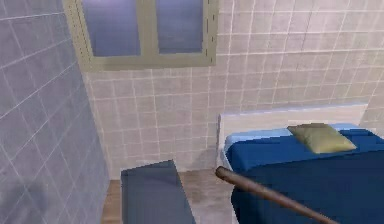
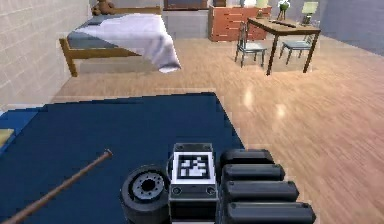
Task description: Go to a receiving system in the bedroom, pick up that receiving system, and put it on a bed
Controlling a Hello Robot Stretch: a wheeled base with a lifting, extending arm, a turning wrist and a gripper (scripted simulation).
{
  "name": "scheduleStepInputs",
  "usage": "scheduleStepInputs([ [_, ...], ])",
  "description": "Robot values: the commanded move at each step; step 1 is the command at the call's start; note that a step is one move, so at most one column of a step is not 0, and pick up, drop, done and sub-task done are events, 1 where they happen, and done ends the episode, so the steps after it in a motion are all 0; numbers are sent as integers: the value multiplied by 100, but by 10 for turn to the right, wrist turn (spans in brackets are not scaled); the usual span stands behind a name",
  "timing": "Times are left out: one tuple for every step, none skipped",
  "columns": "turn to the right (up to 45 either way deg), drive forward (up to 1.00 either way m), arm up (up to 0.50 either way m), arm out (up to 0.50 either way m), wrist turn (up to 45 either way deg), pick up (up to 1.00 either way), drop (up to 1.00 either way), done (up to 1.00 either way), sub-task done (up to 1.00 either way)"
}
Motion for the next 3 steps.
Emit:
scheduleStepInputs([
  [0,50,0,0,0,0,0,0,0],
  [450,0,0,0,0,0,0,0,0],
  [450,0,0,0,0,0,0,0,0],
])
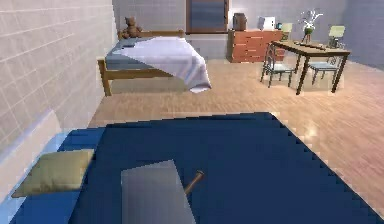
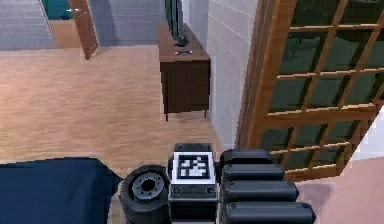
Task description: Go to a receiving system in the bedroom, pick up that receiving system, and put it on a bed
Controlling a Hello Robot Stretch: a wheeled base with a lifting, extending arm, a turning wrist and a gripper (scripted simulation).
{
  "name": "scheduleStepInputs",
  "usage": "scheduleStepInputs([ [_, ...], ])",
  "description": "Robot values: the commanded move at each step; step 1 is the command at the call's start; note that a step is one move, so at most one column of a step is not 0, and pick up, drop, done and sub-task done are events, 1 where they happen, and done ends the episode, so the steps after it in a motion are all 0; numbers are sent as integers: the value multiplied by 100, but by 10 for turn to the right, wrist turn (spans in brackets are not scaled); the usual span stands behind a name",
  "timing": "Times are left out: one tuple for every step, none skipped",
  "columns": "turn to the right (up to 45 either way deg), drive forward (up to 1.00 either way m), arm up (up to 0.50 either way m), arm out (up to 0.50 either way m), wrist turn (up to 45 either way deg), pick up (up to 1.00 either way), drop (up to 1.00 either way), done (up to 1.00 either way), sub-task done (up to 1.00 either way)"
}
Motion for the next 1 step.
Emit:
scheduleStepInputs([
  [450,0,0,0,0,0,0,0,0],
])
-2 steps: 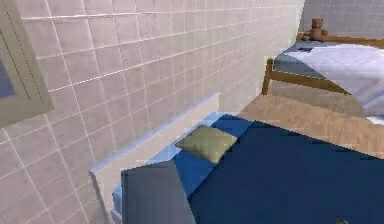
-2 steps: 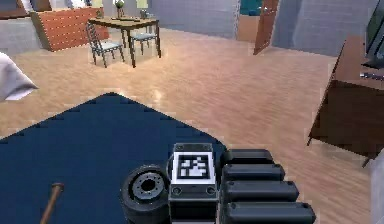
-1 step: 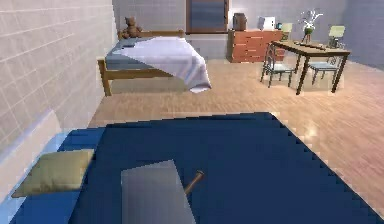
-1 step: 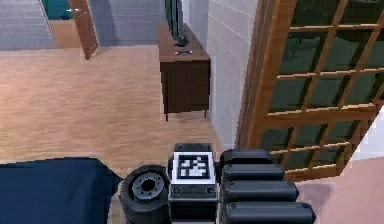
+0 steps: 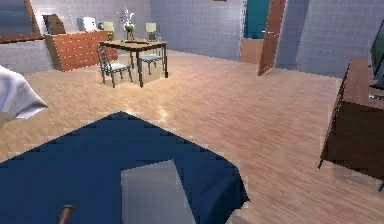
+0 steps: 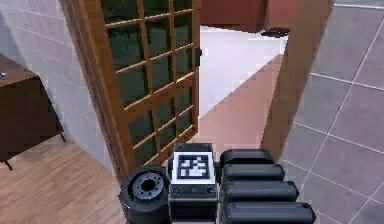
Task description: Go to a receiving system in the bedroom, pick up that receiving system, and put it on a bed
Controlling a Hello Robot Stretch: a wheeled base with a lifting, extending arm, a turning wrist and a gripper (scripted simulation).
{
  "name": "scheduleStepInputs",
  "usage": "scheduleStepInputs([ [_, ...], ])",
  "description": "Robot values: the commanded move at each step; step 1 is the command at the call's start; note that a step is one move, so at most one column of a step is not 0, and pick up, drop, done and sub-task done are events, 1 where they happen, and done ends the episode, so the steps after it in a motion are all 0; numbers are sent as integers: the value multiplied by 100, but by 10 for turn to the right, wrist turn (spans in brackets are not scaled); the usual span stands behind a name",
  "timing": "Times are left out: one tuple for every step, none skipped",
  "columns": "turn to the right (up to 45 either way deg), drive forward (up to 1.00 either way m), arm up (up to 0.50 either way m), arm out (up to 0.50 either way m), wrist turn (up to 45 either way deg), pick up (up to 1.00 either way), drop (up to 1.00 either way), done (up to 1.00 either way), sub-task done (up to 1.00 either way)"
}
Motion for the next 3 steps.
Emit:
scheduleStepInputs([
  [240,0,0,0,0,0,0,0,0],
  [-450,0,0,0,0,0,0,0,0],
  [-450,0,0,0,0,0,0,0,0],
])
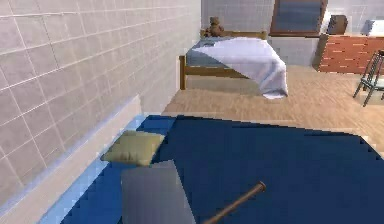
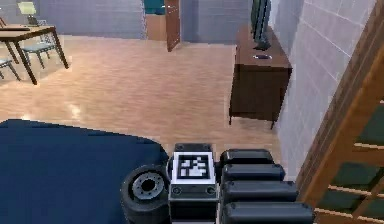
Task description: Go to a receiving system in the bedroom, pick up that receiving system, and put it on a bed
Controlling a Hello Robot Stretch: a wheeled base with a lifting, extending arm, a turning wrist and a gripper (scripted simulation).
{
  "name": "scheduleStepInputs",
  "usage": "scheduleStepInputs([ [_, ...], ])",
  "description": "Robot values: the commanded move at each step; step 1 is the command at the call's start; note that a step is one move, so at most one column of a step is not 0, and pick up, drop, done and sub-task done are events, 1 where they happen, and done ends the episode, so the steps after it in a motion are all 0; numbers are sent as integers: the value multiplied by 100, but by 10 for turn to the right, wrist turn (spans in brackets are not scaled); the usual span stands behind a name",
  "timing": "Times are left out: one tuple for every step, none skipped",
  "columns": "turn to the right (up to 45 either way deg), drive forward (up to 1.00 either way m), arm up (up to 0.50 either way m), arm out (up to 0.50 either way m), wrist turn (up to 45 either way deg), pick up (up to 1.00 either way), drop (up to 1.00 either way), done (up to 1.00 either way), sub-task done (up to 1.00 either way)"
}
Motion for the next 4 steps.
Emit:
scheduleStepInputs([
  [-450,0,0,0,0,0,0,0,0],
  [-120,0,0,0,0,0,0,0,0],
  [0,0,0,48,0,0,0,0,0],
  [0,0,0,0,390,0,0,0,0],
])
